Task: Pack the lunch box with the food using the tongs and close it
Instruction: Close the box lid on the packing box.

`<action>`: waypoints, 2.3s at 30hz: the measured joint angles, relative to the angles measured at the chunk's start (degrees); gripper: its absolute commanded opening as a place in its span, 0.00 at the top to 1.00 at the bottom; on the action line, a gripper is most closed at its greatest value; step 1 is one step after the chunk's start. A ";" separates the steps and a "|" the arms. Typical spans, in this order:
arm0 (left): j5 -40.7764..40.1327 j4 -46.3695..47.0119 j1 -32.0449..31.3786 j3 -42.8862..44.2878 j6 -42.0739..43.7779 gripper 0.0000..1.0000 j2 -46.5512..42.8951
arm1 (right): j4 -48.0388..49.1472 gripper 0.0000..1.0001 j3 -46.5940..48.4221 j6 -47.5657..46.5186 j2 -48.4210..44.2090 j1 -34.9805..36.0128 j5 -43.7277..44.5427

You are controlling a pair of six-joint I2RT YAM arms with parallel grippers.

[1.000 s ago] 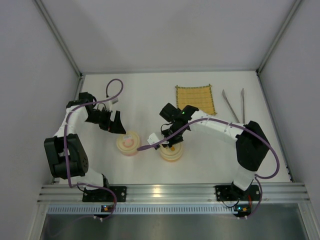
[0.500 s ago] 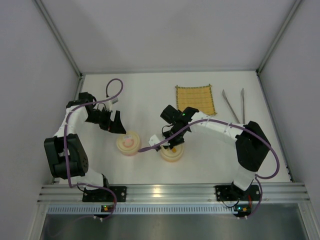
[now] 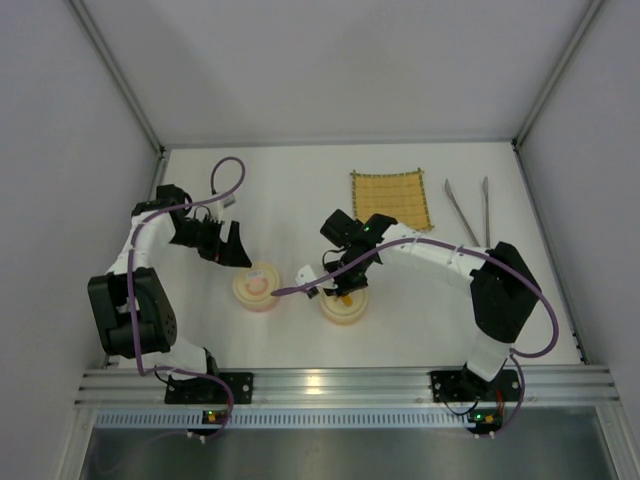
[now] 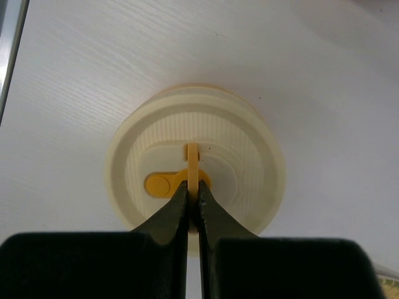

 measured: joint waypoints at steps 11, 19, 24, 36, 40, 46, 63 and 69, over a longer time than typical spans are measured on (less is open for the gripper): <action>0.09 0.04 1.70 -0.02 -0.09 0.02 0.00 | 3.32 1.00 -0.11 14.58 0.50 0.00 0.00; -0.87 0.07 1.77 -1.18 0.20 0.02 -0.28 | 7.93 1.00 -0.57 32.26 1.16 -0.17 -0.09; -0.81 -1.29 3.93 -2.03 1.81 0.02 -0.52 | 14.19 1.00 -3.61 46.64 0.70 -1.92 -3.32; 0.11 -4.87 7.72 -1.92 5.49 0.02 0.26 | 37.46 1.00 -18.64 68.52 -5.16 -5.05 -10.27; 0.07 -4.85 7.74 -2.05 5.57 0.02 0.26 | 45.13 1.00 -22.69 72.48 -5.95 -5.79 -12.66; -0.44 -4.83 7.74 -2.95 5.77 0.02 0.26 | 56.33 1.00 -28.52 79.03 -5.95 -8.76 -18.64; -0.48 -4.83 7.74 -3.02 6.03 0.02 0.74 | 51.56 0.57 -25.14 76.13 -5.81 -9.60 -21.20; -0.39 -4.85 7.74 -3.04 6.36 0.02 0.72 | 46.56 0.56 -23.85 72.35 -7.43 -9.68 -18.99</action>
